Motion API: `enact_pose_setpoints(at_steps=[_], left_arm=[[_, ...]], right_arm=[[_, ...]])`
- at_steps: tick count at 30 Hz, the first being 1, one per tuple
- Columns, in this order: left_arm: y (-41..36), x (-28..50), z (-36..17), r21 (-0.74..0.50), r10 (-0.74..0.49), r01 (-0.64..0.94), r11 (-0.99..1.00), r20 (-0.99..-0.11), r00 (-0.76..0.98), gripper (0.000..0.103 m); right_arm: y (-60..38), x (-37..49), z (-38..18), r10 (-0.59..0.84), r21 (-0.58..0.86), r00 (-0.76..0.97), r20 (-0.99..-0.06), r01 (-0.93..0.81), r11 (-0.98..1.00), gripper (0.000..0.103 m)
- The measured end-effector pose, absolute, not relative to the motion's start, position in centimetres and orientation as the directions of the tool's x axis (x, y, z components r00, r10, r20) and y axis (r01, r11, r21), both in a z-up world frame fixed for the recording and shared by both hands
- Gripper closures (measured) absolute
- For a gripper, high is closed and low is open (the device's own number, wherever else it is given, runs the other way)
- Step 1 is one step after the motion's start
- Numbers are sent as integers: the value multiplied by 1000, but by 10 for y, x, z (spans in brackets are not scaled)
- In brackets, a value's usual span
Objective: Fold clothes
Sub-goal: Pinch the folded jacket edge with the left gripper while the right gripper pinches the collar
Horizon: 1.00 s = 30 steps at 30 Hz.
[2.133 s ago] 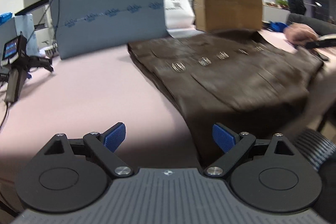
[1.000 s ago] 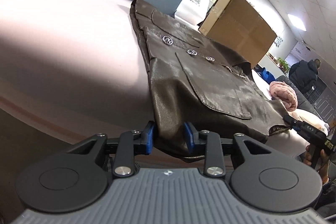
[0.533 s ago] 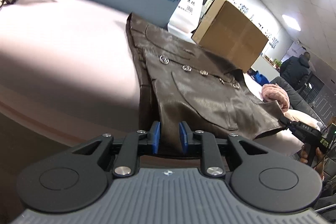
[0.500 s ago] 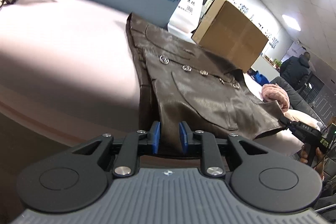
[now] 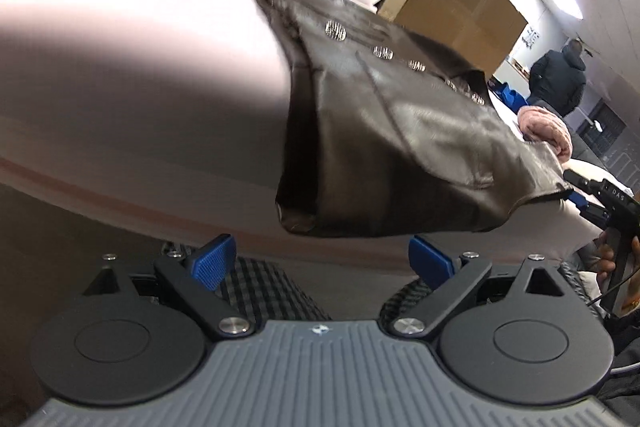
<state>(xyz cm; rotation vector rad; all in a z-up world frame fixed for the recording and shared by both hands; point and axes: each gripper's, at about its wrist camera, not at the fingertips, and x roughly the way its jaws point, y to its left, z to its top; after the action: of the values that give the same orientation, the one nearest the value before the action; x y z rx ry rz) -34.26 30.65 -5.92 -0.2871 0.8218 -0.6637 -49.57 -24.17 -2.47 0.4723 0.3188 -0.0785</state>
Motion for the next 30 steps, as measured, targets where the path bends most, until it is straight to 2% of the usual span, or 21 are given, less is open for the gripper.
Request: enact_pose_setpoints(at_steps=[4, 6, 8, 11, 12, 14, 16, 17, 19, 21, 30], left_arm=[[304, -332, -75, -523, -647, 385, 760, -550, 529, 10], [302, -329, -79, -517, -636, 381, 766, -528, 563, 14], [296, -329, -79, -511, -655, 415, 753, -522, 547, 40], [287, -334, -73, -446, -630, 446, 776, -521, 575, 64], [283, -337, -69, -407, -611, 456, 792, -517, 600, 68], [276, -344, -60, -336, -578, 472, 815, -510, 637, 84], [270, -350, -53, -288, -559, 483, 827, -514, 650, 90], [267, -354, -49, -267, -548, 485, 833, -524, 652, 94], [264, -358, -45, -246, -538, 488, 838, -527, 658, 95], [260, -366, -36, -193, -519, 499, 845, -523, 676, 95], [267, -388, -4, -115, -492, 510, 852, -507, 708, 95]], right_arm=[[-238, -494, -26, -6, 423, 949, -314, 146, 894, 48], [-235, -493, -28, -4, 412, 952, -307, 136, 901, 47], [-235, -492, -30, -5, 402, 953, -304, 132, 906, 47], [-234, -495, -31, -3, 398, 956, -295, 125, 909, 49], [-235, -496, -32, -1, 401, 957, -292, 123, 908, 51], [-236, -498, -33, 3, 407, 958, -287, 119, 906, 63], [-237, -501, -35, 4, 418, 958, -287, 121, 900, 77], [-238, -502, -36, 2, 422, 958, -287, 125, 898, 80], [-237, -507, -37, 5, 432, 960, -280, 121, 894, 87], [-237, -510, -37, 13, 449, 962, -273, 116, 886, 89], [-231, -514, -29, -6, 454, 966, -257, 126, 882, 92]])
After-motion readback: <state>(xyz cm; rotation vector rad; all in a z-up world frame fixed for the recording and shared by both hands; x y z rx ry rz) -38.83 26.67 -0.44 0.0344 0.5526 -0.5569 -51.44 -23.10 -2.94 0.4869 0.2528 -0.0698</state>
